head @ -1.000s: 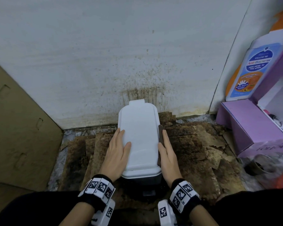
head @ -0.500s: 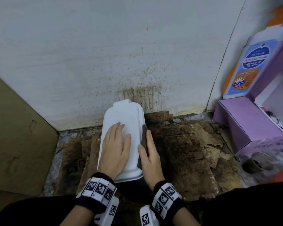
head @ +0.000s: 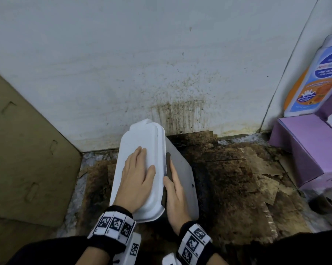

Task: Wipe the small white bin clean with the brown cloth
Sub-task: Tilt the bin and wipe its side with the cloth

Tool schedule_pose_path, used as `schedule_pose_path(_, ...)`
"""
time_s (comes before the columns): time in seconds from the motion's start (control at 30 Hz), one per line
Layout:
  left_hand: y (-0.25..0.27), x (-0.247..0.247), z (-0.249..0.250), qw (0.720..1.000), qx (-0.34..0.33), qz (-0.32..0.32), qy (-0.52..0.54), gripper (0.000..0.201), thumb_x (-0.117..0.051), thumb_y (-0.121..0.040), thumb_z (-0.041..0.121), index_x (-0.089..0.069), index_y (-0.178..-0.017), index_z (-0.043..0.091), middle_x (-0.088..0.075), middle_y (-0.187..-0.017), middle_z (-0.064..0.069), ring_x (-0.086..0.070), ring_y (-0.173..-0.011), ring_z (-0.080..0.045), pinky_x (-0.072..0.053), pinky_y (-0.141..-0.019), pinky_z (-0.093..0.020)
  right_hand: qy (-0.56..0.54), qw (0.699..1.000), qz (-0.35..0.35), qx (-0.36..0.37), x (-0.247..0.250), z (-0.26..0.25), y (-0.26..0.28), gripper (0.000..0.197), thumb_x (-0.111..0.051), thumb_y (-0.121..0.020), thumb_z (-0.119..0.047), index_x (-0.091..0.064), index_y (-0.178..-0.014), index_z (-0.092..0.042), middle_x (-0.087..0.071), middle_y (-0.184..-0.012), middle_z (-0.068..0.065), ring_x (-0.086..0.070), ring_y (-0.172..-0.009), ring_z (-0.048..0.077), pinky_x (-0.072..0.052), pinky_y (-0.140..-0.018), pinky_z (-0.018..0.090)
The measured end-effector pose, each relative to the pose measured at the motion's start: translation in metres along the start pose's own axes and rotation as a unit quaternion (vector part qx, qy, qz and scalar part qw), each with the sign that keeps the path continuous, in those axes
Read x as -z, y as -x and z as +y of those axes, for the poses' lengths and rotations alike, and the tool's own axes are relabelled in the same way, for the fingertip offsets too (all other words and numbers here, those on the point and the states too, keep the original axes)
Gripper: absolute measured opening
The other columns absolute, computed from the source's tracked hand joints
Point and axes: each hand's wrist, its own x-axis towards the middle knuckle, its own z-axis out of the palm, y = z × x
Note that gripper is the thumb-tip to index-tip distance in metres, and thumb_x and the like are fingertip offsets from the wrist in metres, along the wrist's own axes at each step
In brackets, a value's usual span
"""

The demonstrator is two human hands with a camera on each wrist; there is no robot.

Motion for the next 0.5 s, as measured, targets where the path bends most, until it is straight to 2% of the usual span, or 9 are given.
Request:
schedule_pose_path(0.1,0.004,-0.006,-0.012,1.0,0.005,0.017,0.006,0.085,-0.019,-0.091,0.066,-0.013,-0.16,0.017,-0.007,-0.168,0.004,-0.003,-0.153,-0.009,-0.006,-0.126,-0.036,0.042,0.999,-0.006,0.003,-0.011,0.009,-0.003,0.052,-0.028,-0.103,-0.048,-0.018,-0.153,-0.049,-0.018,-0.16,-0.032,-0.016,-0.147,-0.012,-0.015,-0.127,0.037)
schedule_pose_path(0.2,0.004,-0.006,-0.022,1.0,0.001,0.026,-0.005,0.085,-0.022,-0.093,0.067,-0.013,-0.16,0.015,-0.008,-0.168,0.001,-0.004,-0.154,-0.012,-0.008,-0.126,-0.04,0.082,0.996,-0.013,0.028,-0.018,0.02,-0.006,0.052,-0.022,-0.103,-0.046,-0.011,-0.155,-0.043,-0.009,-0.164,-0.027,-0.007,-0.149,-0.01,-0.007,-0.127,0.033)
schedule_pose_path(0.37,0.005,0.002,-0.034,1.0,-0.001,0.018,0.003,0.084,-0.026,-0.093,0.066,-0.007,-0.161,0.02,-0.005,-0.168,0.005,-0.002,-0.154,-0.01,-0.008,-0.126,-0.041,0.197,0.978,-0.02,0.069,-0.007,0.058,-0.011,0.053,-0.018,-0.106,-0.039,-0.005,-0.158,-0.034,0.0,-0.167,-0.021,0.001,-0.153,-0.002,-0.003,-0.126,0.033)
schedule_pose_path(0.43,0.005,0.004,-0.036,1.0,-0.002,0.015,0.011,0.083,-0.028,-0.093,0.066,-0.006,-0.161,0.024,-0.004,-0.168,0.007,0.0,-0.154,-0.009,-0.007,-0.126,-0.042,0.216,0.975,-0.011,0.058,0.005,0.078,-0.013,0.054,-0.017,-0.106,-0.04,-0.005,-0.158,-0.034,0.0,-0.167,-0.021,0.001,-0.153,-0.002,-0.003,-0.126,0.034)
schedule_pose_path(0.5,0.004,0.006,-0.037,1.0,0.003,0.01,0.014,0.083,-0.029,-0.092,0.067,-0.006,-0.16,0.027,-0.003,-0.167,0.008,0.003,-0.153,-0.008,-0.006,-0.126,-0.044,0.22,0.975,0.003,0.027,0.02,0.096,-0.016,0.052,-0.018,-0.106,-0.041,-0.004,-0.155,-0.039,0.0,-0.166,-0.022,0.002,-0.152,-0.005,-0.003,-0.127,0.035)
